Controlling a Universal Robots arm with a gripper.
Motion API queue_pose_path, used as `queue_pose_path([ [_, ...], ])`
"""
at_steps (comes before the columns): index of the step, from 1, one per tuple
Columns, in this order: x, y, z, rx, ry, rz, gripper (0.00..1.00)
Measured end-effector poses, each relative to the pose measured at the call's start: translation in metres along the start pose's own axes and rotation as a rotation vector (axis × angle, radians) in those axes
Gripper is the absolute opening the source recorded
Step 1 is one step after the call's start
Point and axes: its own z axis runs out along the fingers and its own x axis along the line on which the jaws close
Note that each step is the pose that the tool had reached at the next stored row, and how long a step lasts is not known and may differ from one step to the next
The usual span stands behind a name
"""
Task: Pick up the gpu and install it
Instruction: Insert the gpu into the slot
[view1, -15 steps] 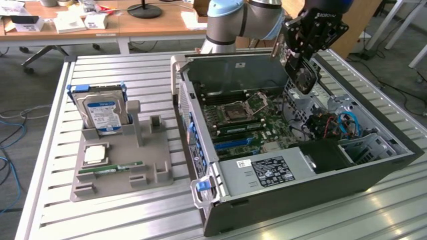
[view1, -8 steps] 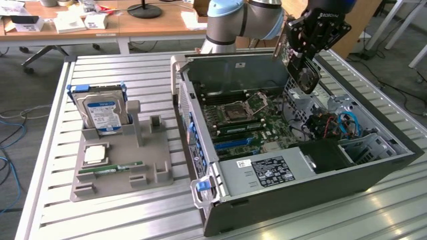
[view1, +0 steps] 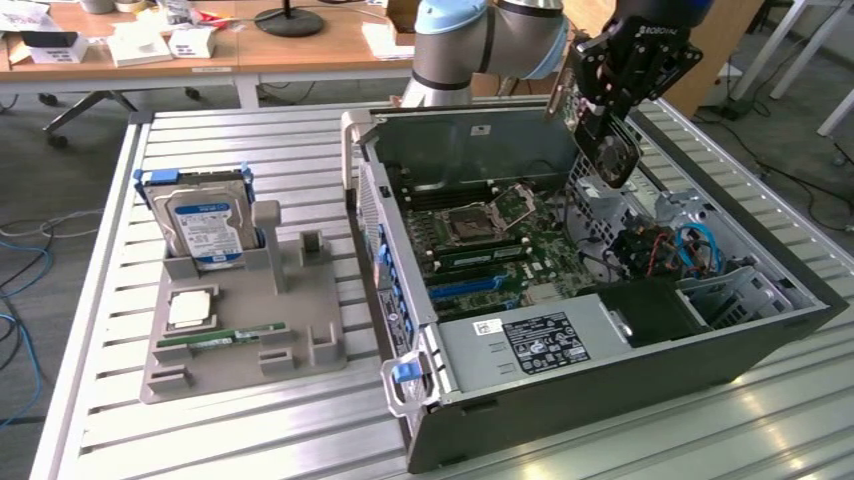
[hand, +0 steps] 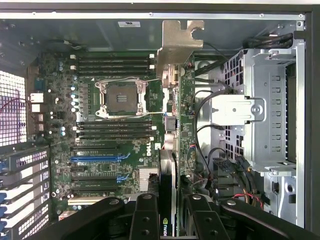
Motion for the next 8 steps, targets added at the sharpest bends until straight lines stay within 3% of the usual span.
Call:
queue_pose_path([
  [8, 0.0000, 0.0000, 0.0000, -0.0002, 0.0007, -0.013, 0.26],
])
